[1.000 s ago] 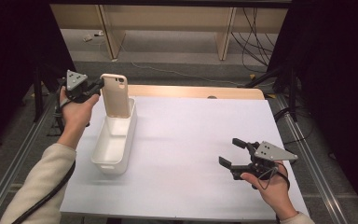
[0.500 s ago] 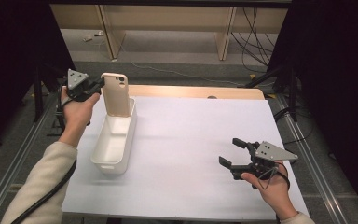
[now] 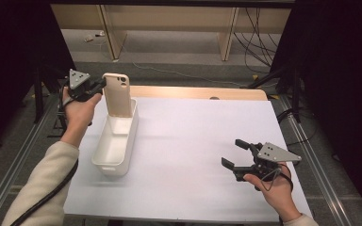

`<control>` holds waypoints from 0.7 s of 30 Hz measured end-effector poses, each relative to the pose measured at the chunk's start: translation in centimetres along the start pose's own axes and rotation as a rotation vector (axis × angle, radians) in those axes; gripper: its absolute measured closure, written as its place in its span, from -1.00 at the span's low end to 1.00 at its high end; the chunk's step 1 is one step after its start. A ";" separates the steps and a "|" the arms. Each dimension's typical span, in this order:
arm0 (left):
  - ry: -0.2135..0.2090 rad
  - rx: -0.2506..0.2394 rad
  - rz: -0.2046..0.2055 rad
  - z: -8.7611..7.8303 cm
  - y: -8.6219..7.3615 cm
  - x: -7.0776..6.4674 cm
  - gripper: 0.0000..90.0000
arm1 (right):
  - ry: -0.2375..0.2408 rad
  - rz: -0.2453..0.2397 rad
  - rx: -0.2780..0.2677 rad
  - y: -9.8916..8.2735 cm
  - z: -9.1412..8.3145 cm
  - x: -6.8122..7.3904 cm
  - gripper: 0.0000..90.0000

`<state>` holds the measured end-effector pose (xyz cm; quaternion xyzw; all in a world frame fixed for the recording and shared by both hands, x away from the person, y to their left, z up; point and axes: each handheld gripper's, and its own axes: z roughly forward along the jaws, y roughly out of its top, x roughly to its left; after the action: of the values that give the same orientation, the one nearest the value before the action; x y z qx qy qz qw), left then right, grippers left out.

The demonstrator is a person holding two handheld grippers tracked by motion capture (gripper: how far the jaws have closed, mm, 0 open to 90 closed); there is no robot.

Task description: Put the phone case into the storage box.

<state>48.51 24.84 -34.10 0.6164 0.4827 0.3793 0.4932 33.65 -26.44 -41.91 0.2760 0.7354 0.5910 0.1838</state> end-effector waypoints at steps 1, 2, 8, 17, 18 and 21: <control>0.001 0.001 0.000 0.0 0.0 0.0 0.92 | 0.003 0.002 -0.005 0.0 0.0 0.0 -0.64; 0.002 0.001 -0.001 0.0 0.0 0.1 0.92 | 0.000 0.000 0.001 0.0 0.0 0.0 -0.64; 0.004 0.000 0.003 0.3 0.0 0.1 0.92 | 0.003 0.000 -0.004 0.0 0.1 0.0 -0.64; 0.006 -0.003 -0.002 0.6 0.0 0.1 0.92 | 0.002 -0.004 -0.003 0.0 0.0 -0.1 -0.64; 0.009 -0.002 -0.002 0.6 0.0 0.1 0.92 | 0.001 -0.017 -0.014 0.0 0.1 -0.1 -0.64; 0.011 0.001 -0.003 0.7 -0.1 0.2 0.92 | 0.004 0.000 -0.005 0.0 0.0 0.0 -0.64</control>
<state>49.24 24.86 -34.33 0.6138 0.4864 0.3820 0.4907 33.68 -26.43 -41.95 0.2741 0.7343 0.5934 0.1830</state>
